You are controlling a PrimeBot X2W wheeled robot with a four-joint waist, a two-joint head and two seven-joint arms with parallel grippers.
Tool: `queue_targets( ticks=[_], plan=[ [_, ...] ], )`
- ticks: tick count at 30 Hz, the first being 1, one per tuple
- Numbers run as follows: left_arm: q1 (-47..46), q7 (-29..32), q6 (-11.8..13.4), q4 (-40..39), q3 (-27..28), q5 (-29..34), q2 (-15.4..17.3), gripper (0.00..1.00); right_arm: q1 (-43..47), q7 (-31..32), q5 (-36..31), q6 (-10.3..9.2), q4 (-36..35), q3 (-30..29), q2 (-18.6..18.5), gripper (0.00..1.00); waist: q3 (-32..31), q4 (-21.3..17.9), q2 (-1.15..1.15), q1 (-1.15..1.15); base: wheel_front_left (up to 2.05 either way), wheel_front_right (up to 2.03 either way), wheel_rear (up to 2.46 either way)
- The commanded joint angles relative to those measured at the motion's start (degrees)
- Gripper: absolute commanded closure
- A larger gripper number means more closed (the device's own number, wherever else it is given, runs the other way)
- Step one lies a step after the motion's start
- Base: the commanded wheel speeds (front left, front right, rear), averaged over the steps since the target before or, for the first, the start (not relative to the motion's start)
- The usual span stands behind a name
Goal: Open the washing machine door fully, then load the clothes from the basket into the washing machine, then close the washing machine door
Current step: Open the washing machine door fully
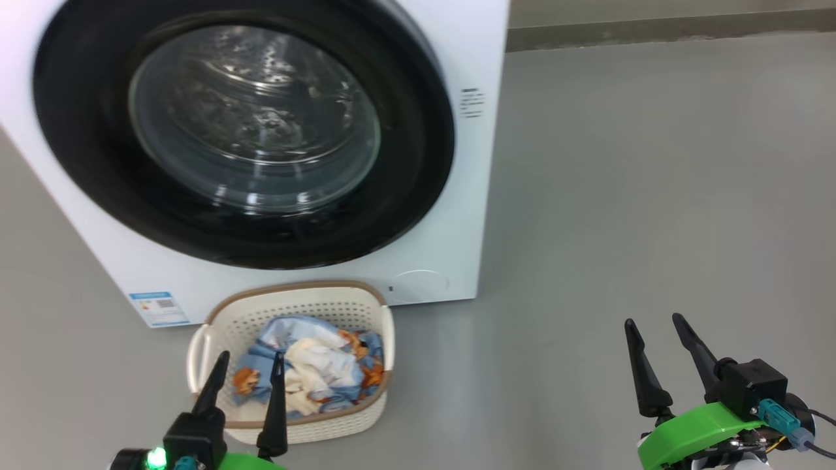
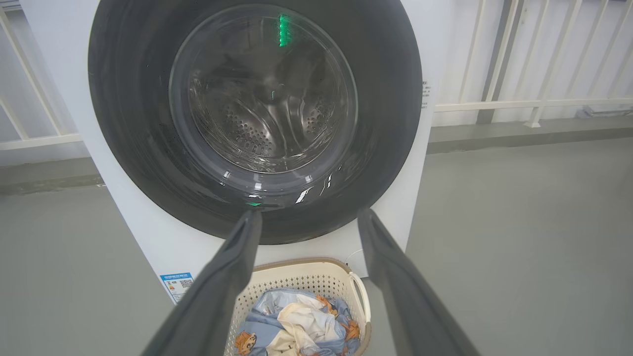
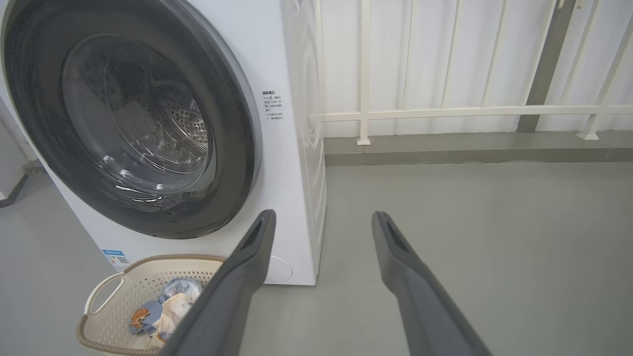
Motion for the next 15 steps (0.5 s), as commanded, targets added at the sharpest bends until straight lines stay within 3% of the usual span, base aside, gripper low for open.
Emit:
queue_targets(
  ticks=[1, 8, 15],
  plan=[
    [-1.69, -0.6, 0.27, -1.6, 2.04, -0.14, 0.34, 0.0, -2.6, -0.58, -0.44, 0.09, -1.27, 1.54, -0.48, 0.0, 0.02, 0.02, 0.0, 0.0, 1.18, 0.87, -2.05],
    [-1.63, -0.6, -0.12, -1.91, 2.09, 0.17, 0.34, 0.0, -2.67, -0.67, -0.4, 0.09, -1.21, 1.51, -0.48, 0.0, 0.11, 0.07, 0.0, 0.0, 0.71, 0.71, -1.42],
    [-1.58, -0.6, -0.07, -1.8, 2.28, 0.39, 0.34, 0.0, -2.77, -0.78, -0.44, 0.09, -1.02, 1.59, -0.48, 0.0, 0.09, -0.02, 0.0, 0.0, 0.17, 0.17, -0.34]
  ],
)
